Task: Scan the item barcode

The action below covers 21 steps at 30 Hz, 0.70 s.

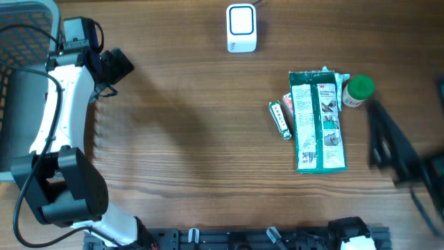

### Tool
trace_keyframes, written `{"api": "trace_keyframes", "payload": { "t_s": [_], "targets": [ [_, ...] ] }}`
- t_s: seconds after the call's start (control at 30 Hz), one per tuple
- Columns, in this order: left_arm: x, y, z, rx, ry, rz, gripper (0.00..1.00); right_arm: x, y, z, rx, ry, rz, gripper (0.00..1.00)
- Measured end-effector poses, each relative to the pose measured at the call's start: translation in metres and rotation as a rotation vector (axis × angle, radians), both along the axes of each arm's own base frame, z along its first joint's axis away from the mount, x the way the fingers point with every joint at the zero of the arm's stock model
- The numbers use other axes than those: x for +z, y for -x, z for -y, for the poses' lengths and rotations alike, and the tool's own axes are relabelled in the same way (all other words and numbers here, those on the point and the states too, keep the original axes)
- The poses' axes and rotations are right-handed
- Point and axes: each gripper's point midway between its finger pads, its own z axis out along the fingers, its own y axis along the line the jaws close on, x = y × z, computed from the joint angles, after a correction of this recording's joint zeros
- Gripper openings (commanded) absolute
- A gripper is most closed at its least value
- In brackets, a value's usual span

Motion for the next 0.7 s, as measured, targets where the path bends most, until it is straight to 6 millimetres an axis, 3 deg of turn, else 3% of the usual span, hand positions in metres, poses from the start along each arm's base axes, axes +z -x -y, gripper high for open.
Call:
{"api": "trace_keyframes", "payload": {
  "t_s": [0.1,0.2,0.33,0.4,0.5,0.7],
  "targets": [
    [0.000,0.000,0.000,0.001,-0.001,0.000,1.00,-0.016,0.035,0.016,-0.058,-0.014,0.053,1.00],
    [0.000,0.000,0.000,0.000,0.000,0.000,1.00,-0.048,0.052,0.025,-0.100,-0.018,0.058,1.00],
    [0.000,0.000,0.000,0.000,0.000,0.000,1.00,-0.095,0.049,0.032,-0.152,-0.014,0.030,1.00],
    [0.000,0.000,0.000,0.000,0.000,0.000,1.00,-0.108,0.042,0.033,-0.165,-0.020,0.056,1.00],
    [0.000,0.000,0.000,0.000,0.000,0.000,1.00,-0.113,0.032,0.033,-0.173,-0.037,0.142,1.00],
    [0.000,0.000,0.000,0.000,0.000,0.000,1.00,-0.098,0.019,0.032,-0.164,-0.114,0.421,1.00]
  ]
}}
